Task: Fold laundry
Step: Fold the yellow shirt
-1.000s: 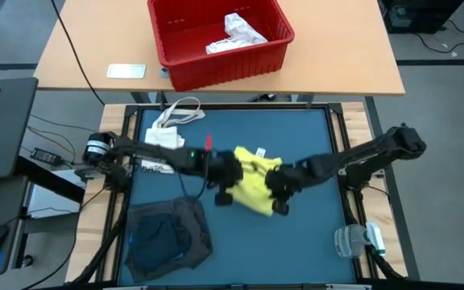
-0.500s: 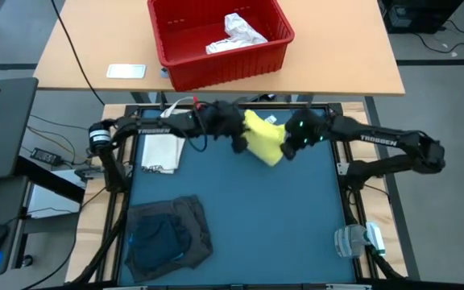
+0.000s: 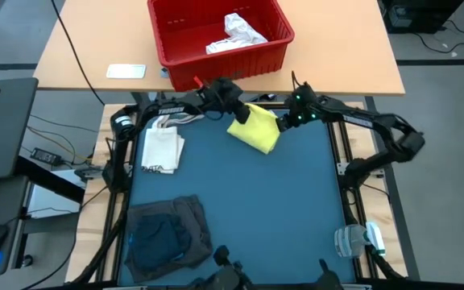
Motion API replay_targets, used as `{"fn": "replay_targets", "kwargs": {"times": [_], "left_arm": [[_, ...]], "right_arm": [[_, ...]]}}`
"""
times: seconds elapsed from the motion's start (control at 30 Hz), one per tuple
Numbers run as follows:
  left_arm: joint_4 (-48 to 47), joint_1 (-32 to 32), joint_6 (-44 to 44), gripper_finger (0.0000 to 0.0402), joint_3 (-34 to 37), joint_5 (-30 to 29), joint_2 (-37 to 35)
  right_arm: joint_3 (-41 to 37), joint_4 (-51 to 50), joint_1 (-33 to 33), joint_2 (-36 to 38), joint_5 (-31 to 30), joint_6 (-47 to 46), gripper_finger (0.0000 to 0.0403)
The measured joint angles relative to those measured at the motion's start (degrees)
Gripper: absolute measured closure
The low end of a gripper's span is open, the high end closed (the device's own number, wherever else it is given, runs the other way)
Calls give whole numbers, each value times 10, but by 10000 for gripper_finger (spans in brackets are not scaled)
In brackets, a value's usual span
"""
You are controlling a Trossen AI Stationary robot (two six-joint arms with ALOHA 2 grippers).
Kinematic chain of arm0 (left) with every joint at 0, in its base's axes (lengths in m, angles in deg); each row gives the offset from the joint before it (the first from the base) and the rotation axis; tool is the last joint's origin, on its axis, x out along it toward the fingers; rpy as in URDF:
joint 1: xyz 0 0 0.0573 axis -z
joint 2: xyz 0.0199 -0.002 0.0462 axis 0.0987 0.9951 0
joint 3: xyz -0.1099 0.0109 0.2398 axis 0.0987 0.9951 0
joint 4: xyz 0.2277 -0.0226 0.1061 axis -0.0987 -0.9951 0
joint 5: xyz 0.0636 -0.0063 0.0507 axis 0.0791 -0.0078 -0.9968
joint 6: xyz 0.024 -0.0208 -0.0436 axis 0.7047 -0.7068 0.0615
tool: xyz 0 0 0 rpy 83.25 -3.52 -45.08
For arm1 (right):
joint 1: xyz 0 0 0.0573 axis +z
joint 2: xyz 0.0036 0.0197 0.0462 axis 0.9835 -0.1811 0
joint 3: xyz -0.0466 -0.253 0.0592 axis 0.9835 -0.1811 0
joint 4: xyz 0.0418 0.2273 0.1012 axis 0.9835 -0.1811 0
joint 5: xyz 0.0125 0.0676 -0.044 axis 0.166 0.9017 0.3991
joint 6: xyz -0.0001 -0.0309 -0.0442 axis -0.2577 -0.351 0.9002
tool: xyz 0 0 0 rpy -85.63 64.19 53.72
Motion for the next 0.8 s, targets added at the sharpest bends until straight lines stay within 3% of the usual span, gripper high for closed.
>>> {"fn": "replay_targets", "kwargs": {"times": [0.17,0.33,0.5,0.6,0.67,0.8], "left_arm": [[0,-26,1,380,-28,31,43],[-12,-37,-24,341,-30,38,71],[-32,-46,-44,281,-30,18,78],[-29,-52,-45,257,-30,18,78],[-36,-55,-49,246,-30,18,74],[-49,-61,-58,223,-30,36,52]], "right_arm": [[32,24,-18,-83,-39,-28,369],[61,21,-23,-114,-36,-50,284],[81,1,-24,-68,-60,-118,218],[95,52,-13,-33,-75,-140,214],[105,94,-6,-31,-51,-137,221],[121,131,15,-83,-16,-102,248]]}}
